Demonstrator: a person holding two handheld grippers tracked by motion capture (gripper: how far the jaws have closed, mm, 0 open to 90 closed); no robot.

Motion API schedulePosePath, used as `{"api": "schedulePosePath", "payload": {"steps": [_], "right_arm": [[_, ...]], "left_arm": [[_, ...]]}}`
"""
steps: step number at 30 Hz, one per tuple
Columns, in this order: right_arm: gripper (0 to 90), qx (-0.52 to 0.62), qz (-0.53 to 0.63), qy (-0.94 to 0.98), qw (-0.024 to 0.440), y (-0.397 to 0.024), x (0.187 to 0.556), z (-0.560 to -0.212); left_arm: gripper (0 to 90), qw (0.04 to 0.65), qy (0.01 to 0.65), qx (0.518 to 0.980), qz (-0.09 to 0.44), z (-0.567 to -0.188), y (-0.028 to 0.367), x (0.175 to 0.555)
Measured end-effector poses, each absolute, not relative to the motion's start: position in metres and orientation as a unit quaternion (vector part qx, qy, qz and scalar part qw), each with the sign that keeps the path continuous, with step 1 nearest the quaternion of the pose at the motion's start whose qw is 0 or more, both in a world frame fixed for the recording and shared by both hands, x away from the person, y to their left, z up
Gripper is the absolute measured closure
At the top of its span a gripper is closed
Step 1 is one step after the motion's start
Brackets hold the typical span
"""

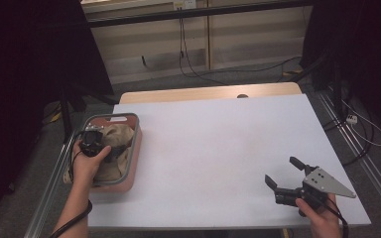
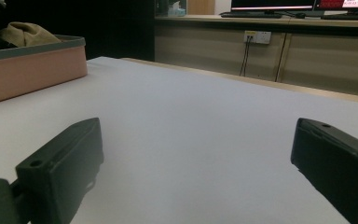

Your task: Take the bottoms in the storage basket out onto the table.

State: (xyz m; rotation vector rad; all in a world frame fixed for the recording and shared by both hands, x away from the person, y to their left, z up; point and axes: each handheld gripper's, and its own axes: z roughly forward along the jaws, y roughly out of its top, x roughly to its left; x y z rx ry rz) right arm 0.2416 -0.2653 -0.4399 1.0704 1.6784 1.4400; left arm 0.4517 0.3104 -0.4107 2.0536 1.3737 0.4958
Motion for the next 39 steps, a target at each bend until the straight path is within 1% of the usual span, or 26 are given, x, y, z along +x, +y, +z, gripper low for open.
{"api": "schedulePosePath", "payload": {"steps": [1, 5, 12, 13, 18, 20, 22, 23, 28, 29, 30, 31, 34, 37, 38, 39], "right_arm": [[1.9, 0.409, 0.552, 0.645, 0.335, -0.265, 0.241, -0.44], [1.9, 0.409, 0.552, 0.646, 0.334, -0.264, 0.242, -0.44], [1.9, 0.405, 0.552, 0.648, 0.334, -0.264, 0.242, -0.44], [1.8, 0.405, 0.552, 0.648, 0.334, -0.264, 0.242, -0.44], [1.9, 0.404, 0.552, 0.649, 0.333, -0.263, 0.242, -0.44], [1.9, 0.405, 0.552, 0.649, 0.333, -0.263, 0.242, -0.44], [1.9, 0.404, 0.552, 0.65, 0.332, -0.263, 0.242, -0.44], [1.9, 0.404, 0.551, 0.651, 0.332, -0.263, 0.243, -0.44], [1.9, 0.402, 0.551, 0.651, 0.332, -0.262, 0.242, -0.44], [1.9, 0.402, 0.551, 0.651, 0.332, -0.262, 0.242, -0.44], [1.9, 0.402, 0.551, 0.651, 0.332, -0.262, 0.242, -0.44], [1.9, 0.402, 0.551, 0.651, 0.332, -0.263, 0.242, -0.44], [1.9, 0.402, 0.551, 0.652, 0.331, -0.263, 0.242, -0.44], [2.0, 0.401, 0.552, 0.652, 0.331, -0.262, 0.242, -0.44], [2.0, 0.399, 0.552, 0.653, 0.332, -0.262, 0.242, -0.44], [2.0, 0.398, 0.552, 0.653, 0.333, -0.262, 0.241, -0.439]], "left_arm": [[0.0, 0.302, 0.52, 0.779, 0.179, -0.412, 0.31, 0.453], [0.0, 0.29, 0.52, 0.784, 0.178, -0.413, 0.308, 0.453], [0.0, 0.252, 0.516, 0.796, 0.192, -0.419, 0.3, 0.453], [0.0, 0.232, 0.513, 0.802, 0.198, -0.421, 0.298, 0.453], [0.4, 0.209, 0.513, 0.808, 0.199, -0.421, 0.294, 0.454], [2.8, 0.206, 0.515, 0.808, 0.198, -0.421, 0.293, 0.453], [7.7, 0.199, 0.511, 0.812, 0.2, -0.421, 0.293, 0.453], [9.5, 0.184, 0.512, 0.814, 0.206, -0.422, 0.291, 0.453], [15.1, 0.164, 0.513, 0.814, 0.217, -0.423, 0.289, 0.453], [20.8, 0.159, 0.513, 0.814, 0.219, -0.423, 0.289, 0.453], [20.8, 0.157, 0.514, 0.814, 0.22, -0.423, 0.289, 0.453], [28.3, 0.151, 0.519, 0.811, 0.224, -0.422, 0.289, 0.452], [42.8, 0.146, 0.523, 0.807, 0.231, -0.422, 0.289, 0.452], [59.1, 0.141, 0.531, 0.801, 0.236, -0.419, 0.289, 0.452], [62.7, 0.141, 0.531, 0.801, 0.236, -0.419, 0.289, 0.452], [65.8, 0.142, 0.542, 0.797, 0.226, -0.415, 0.29, 0.453]]}}
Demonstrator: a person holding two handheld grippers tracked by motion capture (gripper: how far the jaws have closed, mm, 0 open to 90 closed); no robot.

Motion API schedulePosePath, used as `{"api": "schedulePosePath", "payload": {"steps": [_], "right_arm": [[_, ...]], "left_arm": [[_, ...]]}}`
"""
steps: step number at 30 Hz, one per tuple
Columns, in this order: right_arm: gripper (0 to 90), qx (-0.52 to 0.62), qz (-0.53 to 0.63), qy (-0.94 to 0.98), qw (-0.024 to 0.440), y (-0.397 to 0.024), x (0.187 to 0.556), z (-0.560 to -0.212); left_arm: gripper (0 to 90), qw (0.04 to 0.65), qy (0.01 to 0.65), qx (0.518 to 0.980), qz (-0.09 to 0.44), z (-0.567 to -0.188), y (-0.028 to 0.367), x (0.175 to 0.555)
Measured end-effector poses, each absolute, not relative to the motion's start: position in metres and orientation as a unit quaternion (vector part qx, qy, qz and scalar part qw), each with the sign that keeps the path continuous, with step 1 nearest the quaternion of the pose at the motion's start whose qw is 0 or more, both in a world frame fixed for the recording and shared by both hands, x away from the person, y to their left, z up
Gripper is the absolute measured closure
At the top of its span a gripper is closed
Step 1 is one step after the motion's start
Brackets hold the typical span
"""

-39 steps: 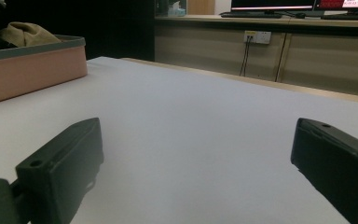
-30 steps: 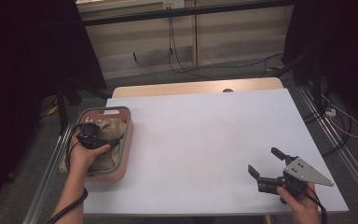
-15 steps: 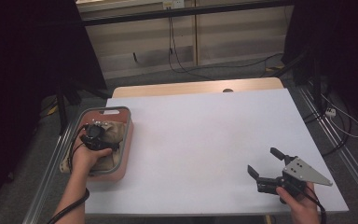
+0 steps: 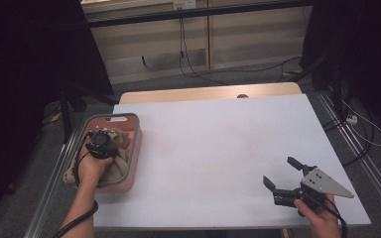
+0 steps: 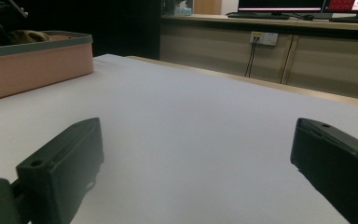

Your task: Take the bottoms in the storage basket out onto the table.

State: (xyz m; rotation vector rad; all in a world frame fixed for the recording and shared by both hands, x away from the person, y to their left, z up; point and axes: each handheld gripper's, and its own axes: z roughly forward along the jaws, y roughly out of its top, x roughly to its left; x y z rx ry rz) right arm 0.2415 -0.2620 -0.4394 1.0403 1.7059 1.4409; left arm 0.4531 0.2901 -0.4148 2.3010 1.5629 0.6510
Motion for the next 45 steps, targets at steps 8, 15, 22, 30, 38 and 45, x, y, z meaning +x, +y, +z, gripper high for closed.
{"api": "schedulePosePath", "payload": {"steps": [8, 15, 22, 30, 38, 45], "right_arm": [[2.0, 0.404, 0.554, 0.649, 0.33, -0.264, 0.242, -0.44], [2.0, 0.406, 0.555, 0.648, 0.329, -0.263, 0.243, -0.44], [2.0, 0.406, 0.555, 0.648, 0.328, -0.263, 0.243, -0.44], [2.0, 0.404, 0.555, 0.649, 0.327, -0.262, 0.243, -0.441], [2.0, 0.404, 0.555, 0.649, 0.327, -0.262, 0.243, -0.441], [2.0, 0.404, 0.555, 0.649, 0.327, -0.262, 0.243, -0.441]], "left_arm": [[72.2, 0.183, 0.57, 0.782, 0.173, -0.401, 0.3, 0.455], [72.7, 0.219, 0.578, 0.772, 0.151, -0.381, 0.302, 0.454], [72.7, 0.239, 0.582, 0.763, 0.148, -0.345, 0.306, 0.456], [72.7, 0.248, 0.585, 0.758, 0.149, -0.317, 0.308, 0.457], [72.7, 0.258, 0.579, 0.757, 0.158, -0.286, 0.304, 0.459], [72.7, 0.268, 0.576, 0.755, 0.162, -0.262, 0.3, 0.463]]}}
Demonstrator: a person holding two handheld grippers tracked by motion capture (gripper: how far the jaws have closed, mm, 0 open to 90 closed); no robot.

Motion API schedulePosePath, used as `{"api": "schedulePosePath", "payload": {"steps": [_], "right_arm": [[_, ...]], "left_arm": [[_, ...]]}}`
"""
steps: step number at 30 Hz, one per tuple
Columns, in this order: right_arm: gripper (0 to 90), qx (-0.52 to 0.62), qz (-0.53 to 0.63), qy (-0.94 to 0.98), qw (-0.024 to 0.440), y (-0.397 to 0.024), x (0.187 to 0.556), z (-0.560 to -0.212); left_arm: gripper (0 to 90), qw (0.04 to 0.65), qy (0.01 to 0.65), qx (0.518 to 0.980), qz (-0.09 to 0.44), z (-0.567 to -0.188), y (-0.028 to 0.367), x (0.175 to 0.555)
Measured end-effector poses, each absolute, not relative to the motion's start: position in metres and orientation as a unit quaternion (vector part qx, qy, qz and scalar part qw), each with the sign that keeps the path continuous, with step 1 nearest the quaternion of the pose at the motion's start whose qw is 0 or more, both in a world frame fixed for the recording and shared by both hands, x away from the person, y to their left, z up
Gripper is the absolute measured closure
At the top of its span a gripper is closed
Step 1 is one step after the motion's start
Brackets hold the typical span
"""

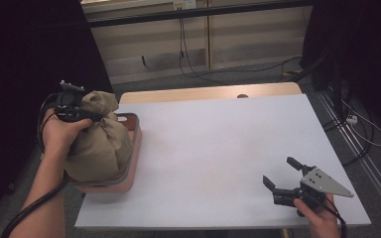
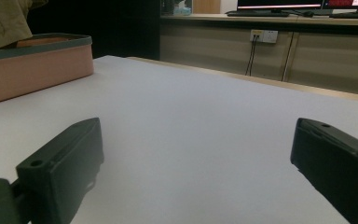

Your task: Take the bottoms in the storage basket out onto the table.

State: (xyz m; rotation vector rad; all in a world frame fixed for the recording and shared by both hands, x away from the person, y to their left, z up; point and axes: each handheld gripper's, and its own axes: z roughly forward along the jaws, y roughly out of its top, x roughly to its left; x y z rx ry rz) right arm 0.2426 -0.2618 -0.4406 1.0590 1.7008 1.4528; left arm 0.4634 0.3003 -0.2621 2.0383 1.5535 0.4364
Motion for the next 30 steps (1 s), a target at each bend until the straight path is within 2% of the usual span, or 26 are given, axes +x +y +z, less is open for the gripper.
{"api": "schedulePosePath", "payload": {"steps": [12, 30], "right_arm": [[2.0, 0.405, 0.556, 0.649, 0.325, -0.261, 0.243, -0.441], [2.0, 0.405, 0.556, 0.649, 0.325, -0.262, 0.242, -0.442]], "left_arm": [[72.6, 0.271, 0.558, 0.769, 0.154, -0.229, 0.283, 0.472], [72.5, 0.3, 0.503, 0.8, 0.127, -0.208, 0.214, 0.478]]}}
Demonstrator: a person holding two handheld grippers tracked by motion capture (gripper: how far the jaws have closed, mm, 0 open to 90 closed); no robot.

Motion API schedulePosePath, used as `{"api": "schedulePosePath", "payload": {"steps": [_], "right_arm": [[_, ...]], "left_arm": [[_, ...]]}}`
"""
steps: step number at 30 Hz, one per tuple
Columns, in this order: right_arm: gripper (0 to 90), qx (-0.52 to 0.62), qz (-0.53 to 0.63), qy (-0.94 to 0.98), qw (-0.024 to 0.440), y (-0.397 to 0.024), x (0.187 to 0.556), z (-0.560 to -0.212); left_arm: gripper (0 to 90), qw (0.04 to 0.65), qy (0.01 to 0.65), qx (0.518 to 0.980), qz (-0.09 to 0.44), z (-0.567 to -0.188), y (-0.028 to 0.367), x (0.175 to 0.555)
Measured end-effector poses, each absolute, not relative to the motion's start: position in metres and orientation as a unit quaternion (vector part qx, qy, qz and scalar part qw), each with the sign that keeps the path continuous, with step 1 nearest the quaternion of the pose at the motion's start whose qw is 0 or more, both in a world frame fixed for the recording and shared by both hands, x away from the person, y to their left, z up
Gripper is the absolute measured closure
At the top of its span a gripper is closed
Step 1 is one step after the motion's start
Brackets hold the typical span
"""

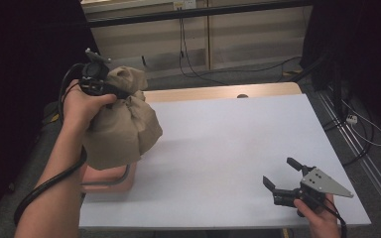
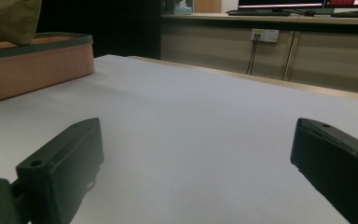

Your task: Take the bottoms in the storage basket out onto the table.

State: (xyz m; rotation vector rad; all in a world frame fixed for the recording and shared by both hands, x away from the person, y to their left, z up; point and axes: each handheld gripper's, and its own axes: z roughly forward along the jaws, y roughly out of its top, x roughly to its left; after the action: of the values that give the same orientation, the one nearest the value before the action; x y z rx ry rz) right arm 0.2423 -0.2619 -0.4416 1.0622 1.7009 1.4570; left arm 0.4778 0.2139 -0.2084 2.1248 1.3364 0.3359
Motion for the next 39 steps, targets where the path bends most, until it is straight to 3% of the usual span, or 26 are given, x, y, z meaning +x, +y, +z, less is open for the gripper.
{"api": "schedulePosePath", "payload": {"steps": [16, 27, 35, 37, 39], "right_arm": [[2.0, 0.404, 0.554, 0.652, 0.323, -0.26, 0.244, -0.443], [2.0, 0.399, 0.553, 0.656, 0.322, -0.26, 0.243, -0.442], [2.0, 0.399, 0.553, 0.656, 0.322, -0.261, 0.244, -0.443], [2.0, 0.399, 0.553, 0.657, 0.322, -0.262, 0.244, -0.443], [2.0, 0.399, 0.552, 0.658, 0.321, -0.262, 0.244, -0.443]], "left_arm": [[72.5, 0.338, 0.445, 0.824, 0.092, -0.22, 0.134, 0.473], [72.3, 0.35, 0.4, 0.846, 0.043, -0.262, 0.066, 0.467], [71.7, 0.382, 0.372, 0.846, 0.031, -0.249, 0.031, 0.463], [67.2, 0.404, 0.354, 0.842, 0.046, -0.25, 0.026, 0.462], [46.3, 0.405, 0.359, 0.839, 0.053, -0.254, 0.025, 0.465]]}}
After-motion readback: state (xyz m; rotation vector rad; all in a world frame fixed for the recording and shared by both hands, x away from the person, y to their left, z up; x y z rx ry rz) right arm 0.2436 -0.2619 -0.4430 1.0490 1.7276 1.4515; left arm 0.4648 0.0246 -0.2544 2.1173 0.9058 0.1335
